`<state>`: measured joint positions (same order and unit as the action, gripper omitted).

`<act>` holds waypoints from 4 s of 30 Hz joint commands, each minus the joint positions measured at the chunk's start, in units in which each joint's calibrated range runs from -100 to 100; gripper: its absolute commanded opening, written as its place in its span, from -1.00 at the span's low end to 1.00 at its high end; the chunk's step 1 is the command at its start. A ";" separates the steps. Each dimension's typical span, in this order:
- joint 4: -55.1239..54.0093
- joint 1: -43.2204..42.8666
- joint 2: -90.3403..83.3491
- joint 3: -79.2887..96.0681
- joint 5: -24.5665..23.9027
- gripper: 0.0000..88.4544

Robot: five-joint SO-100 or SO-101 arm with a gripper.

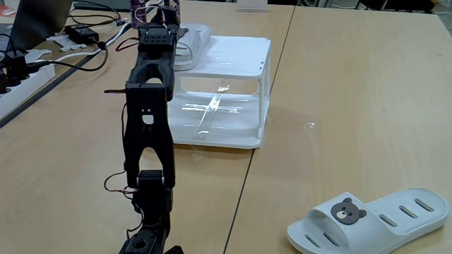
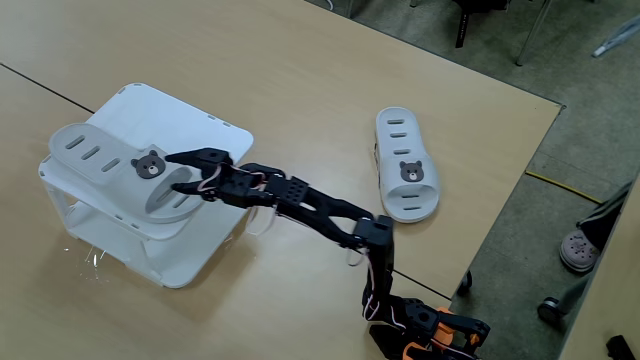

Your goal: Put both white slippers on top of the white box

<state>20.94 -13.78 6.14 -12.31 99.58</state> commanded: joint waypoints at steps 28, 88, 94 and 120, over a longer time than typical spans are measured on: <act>-34.23 8.60 -69.80 92.73 0.42 -0.98; -103.34 68.06 20.82 82.36 0.42 -0.56; -102.74 67.98 29.49 65.76 0.42 -0.56; -83.93 65.51 12.24 60.98 0.42 -0.98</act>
<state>-72.62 50.79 34.19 50.67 99.58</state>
